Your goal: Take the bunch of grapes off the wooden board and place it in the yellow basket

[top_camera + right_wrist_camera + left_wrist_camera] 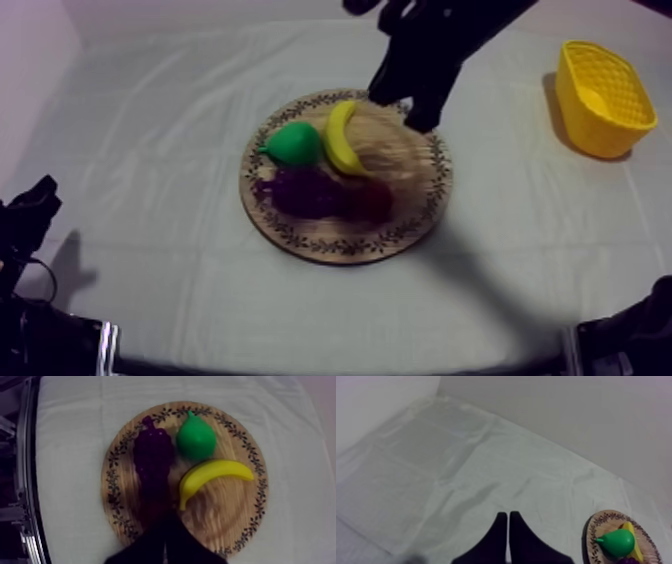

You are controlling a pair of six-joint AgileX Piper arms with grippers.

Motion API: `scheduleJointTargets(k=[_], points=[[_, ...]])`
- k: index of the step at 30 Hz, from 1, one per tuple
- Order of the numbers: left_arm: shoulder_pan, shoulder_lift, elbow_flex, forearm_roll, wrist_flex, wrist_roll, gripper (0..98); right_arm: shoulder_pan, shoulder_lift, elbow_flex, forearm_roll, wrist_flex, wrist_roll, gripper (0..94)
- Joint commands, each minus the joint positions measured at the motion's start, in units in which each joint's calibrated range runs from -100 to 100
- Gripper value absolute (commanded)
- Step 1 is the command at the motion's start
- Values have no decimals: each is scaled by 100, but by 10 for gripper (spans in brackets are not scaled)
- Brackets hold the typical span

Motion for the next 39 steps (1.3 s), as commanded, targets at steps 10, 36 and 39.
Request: scheduleJointTargets(k=[10, 36, 39], points=[[-3, 5, 0, 1, -1, 1, 1, -19, 325, -98, -296, -58, 257, 415], [-3, 5, 0, 1, -1, 1, 1, -381, 1880, -304, -210, -875, 84, 772], [-3, 5, 0, 1, -1, 1, 1, -406, 2200, -396, -205, -1028, 80, 772]])
